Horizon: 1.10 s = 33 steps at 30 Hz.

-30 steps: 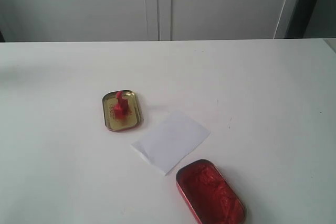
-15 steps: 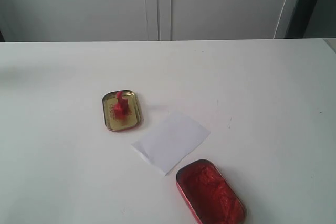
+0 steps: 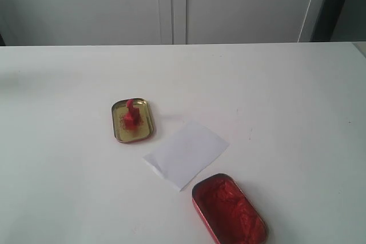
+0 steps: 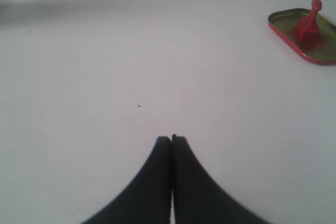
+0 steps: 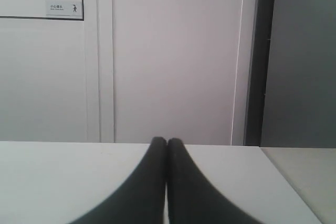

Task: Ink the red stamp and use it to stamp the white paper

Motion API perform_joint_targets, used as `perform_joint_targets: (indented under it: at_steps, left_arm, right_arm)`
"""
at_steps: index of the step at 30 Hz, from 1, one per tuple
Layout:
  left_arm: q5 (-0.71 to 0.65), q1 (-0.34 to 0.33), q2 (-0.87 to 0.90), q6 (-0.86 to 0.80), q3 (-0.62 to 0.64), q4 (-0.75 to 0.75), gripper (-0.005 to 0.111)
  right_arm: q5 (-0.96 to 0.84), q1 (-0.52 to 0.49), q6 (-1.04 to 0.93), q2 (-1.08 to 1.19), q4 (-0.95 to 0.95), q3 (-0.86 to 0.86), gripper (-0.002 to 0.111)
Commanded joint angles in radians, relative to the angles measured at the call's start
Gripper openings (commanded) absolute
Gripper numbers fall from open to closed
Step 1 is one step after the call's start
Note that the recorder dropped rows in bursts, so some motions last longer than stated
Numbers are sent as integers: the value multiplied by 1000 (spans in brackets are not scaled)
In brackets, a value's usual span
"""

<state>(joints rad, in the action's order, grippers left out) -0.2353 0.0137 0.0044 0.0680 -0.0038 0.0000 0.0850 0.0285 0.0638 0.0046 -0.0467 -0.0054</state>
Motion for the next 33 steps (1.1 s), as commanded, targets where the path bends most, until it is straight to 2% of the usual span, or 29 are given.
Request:
perform_joint_targets:
  at_steps: [1, 25, 33]
  left_arm:
    - [3, -1, -4, 2, 4, 0, 0]
    - [3, -1, -4, 2, 4, 0, 0]
    - [3, -1, -4, 2, 4, 0, 0]
  right_arm:
    - [17, -11, 1, -5, -3, 5, 0]
    - [-14, -11, -18, -5, -3, -14, 0]
    - [-95, -11, -18, -5, -3, -68, 0]
